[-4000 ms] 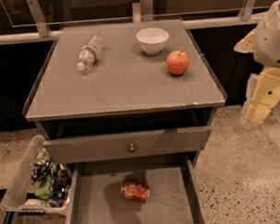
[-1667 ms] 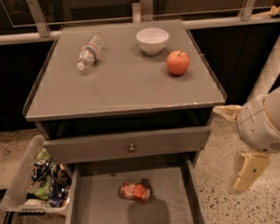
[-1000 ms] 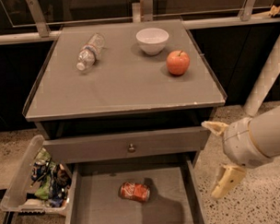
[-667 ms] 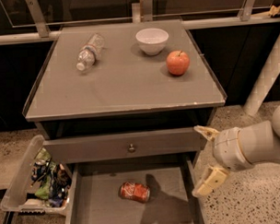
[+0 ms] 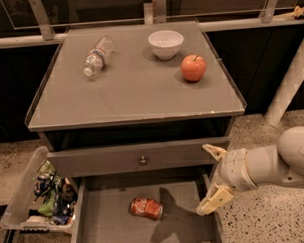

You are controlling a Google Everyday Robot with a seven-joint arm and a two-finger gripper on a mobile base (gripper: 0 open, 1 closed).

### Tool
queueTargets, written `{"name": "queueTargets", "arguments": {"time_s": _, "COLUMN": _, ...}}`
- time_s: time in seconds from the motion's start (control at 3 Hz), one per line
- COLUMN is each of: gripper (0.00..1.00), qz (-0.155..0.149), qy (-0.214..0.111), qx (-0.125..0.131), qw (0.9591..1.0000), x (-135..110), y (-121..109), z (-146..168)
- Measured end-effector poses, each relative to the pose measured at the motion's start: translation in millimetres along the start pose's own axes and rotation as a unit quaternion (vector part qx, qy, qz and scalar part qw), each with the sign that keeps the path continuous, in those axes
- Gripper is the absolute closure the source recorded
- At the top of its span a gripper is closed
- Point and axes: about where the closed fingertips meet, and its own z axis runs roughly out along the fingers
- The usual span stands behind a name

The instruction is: Pick coke can from middle drawer and place on counter

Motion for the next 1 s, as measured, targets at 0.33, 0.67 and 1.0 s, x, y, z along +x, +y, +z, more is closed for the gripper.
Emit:
{"name": "queueTargets", "arguments": {"time_s": 0.33, "gripper": 0.0, "qz": 0.005, "qy": -0.007, "qx": -0.004, "qw": 1.0, "x": 5, "y": 5, "z": 12}}
{"name": "queueTargets", "arguments": {"time_s": 0.67, "gripper": 0.0, "qz": 0.014, "qy": -0.016, "qx": -0.007, "qw": 0.9997, "x": 28, "y": 15, "z": 51}}
{"name": "queueTargets", "arguments": {"time_s": 1.0, "gripper": 0.0, "qz": 0.023, "qy": -0.022, "qx": -0.005, "qw": 0.9995, "x": 58, "y": 21, "z": 98}}
